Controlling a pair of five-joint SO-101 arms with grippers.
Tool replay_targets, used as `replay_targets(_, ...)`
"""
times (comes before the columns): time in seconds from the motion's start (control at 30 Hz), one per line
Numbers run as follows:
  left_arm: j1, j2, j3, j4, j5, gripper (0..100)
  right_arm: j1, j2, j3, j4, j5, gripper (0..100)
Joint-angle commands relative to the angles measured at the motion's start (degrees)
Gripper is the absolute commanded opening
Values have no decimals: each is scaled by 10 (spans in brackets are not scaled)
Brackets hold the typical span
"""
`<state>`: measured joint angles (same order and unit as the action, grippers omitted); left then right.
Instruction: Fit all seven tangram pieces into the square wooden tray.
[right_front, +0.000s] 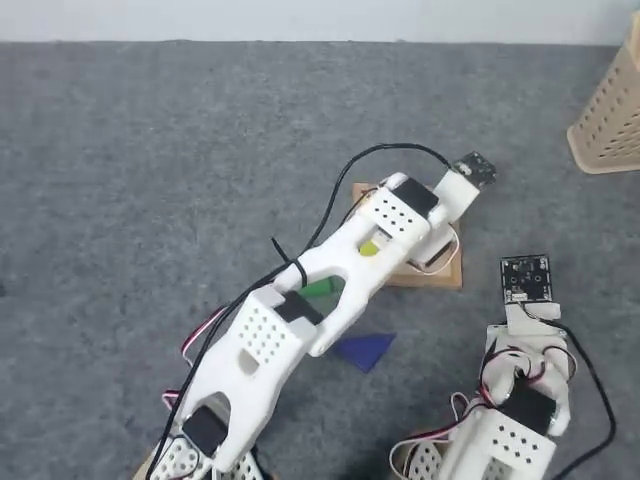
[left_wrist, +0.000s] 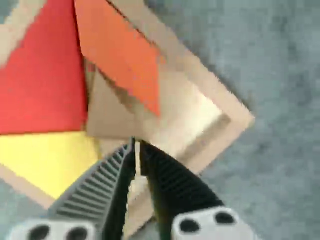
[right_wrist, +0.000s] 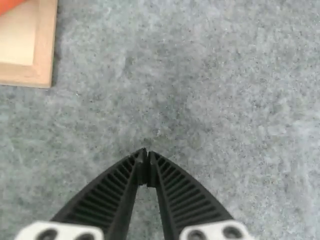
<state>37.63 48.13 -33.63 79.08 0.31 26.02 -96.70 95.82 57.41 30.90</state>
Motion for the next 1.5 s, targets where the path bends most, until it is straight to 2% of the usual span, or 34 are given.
replay_targets(0.0,-25,14,-84,17,-5,13,0,-12,11,5,-5,6)
replay_targets(0.3,-29,84,-272,99,-22,13,0,-12,11,5,-5,6)
replay_targets(0.57,-40,85,-436,217,-20,13,0,-12,11,6,-4,6)
replay_targets(0.67,-72,77,-451,216,-20,13,0,-12,11,7,-4,6)
replay_targets(0.87,-72,107,-417,216,-20,13,0,-12,11,7,-4,6)
replay_targets(0.97,-115,70,-414,218,-20,13,0,-12,11,7,-4,6)
replay_targets(1.03,-163,21,-372,219,-20,13,-2,-12,11,8,-4,6)
replay_targets(1.13,-235,-75,-235,218,-25,13,-19,-11,11,9,-4,6)
replay_targets(1.3,-355,-288,-35,216,-84,13,-36,-11,11,9,1,6)
replay_targets(1.47,-475,-514,141,207,-153,13,-78,-12,10,29,36,6)
